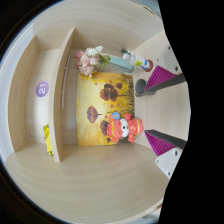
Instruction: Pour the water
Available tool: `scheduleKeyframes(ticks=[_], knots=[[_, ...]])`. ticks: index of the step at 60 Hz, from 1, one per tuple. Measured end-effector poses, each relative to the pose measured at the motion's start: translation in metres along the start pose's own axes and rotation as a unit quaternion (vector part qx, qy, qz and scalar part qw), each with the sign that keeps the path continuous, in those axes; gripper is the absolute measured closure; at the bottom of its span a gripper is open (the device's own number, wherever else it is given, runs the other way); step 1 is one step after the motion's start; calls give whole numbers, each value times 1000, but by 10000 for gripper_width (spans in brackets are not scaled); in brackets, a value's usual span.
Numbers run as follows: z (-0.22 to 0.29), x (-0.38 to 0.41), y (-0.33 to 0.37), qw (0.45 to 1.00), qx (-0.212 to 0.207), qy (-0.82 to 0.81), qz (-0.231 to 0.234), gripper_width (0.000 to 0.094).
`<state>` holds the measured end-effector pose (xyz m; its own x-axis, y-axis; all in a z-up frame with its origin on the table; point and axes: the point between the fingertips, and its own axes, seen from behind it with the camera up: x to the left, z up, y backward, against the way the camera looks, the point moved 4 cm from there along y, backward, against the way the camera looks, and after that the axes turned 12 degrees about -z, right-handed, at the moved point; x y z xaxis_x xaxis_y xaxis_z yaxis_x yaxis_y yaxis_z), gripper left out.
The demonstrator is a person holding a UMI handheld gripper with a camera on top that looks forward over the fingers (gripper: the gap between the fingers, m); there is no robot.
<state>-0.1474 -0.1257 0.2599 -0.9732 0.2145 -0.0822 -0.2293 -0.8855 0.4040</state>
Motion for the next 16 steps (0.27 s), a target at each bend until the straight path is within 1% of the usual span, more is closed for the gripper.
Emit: scheduleKeyframes(ticks=[16], knots=[[-1, -2, 10, 1000, 1, 0, -4, 150]])
